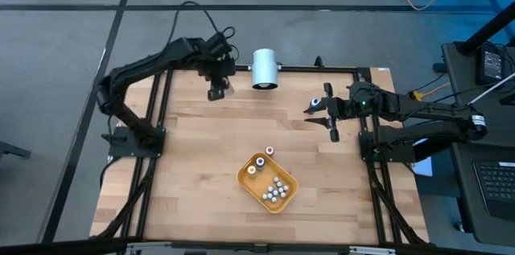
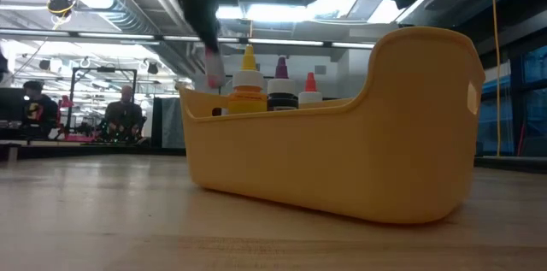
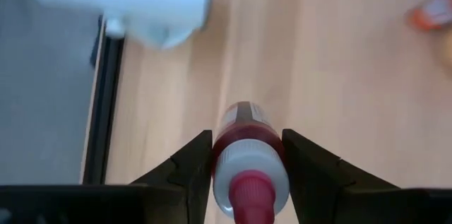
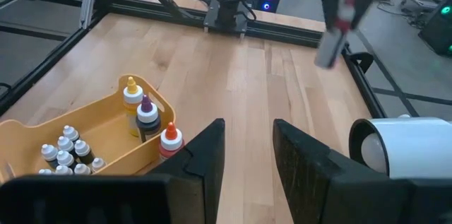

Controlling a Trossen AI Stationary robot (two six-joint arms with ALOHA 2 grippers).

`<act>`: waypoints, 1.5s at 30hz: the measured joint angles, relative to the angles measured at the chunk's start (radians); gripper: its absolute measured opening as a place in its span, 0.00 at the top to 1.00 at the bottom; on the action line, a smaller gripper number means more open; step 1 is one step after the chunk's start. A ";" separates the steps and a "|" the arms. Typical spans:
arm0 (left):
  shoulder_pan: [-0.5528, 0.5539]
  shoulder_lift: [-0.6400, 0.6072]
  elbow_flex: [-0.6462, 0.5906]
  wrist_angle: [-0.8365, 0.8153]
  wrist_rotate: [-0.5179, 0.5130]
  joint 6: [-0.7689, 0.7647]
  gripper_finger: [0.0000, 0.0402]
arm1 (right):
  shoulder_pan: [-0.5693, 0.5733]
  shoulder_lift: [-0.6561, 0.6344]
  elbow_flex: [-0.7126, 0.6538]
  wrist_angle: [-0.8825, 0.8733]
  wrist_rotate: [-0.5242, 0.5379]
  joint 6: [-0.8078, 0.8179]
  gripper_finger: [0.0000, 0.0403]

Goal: Pick & Place food coloring
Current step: Put the large pink food coloring bottle into the yellow container

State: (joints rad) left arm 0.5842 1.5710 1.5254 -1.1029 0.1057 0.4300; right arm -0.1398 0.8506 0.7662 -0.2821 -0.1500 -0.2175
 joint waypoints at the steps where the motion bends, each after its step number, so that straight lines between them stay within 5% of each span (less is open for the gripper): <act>1: -0.023 -0.023 0.012 -0.013 -0.001 -0.001 0.64 | 0.000 0.000 0.000 0.000 0.000 0.000 0.70; 13: -0.184 -0.189 0.027 -0.027 -0.025 -0.117 0.64 | 0.000 0.000 0.000 0.000 0.000 0.000 0.70; 28: -0.456 -0.171 0.040 -0.030 -0.073 -0.157 0.64 | 0.000 0.000 0.000 0.000 0.000 0.000 0.70; 45: -0.802 0.190 0.560 -0.180 -0.226 -0.317 0.64 | 0.000 0.000 0.000 0.000 0.000 0.000 0.70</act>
State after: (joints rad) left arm -0.2177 1.7607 2.0852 -1.2828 -0.1207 0.1126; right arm -0.1399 0.8509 0.7662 -0.2824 -0.1500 -0.2173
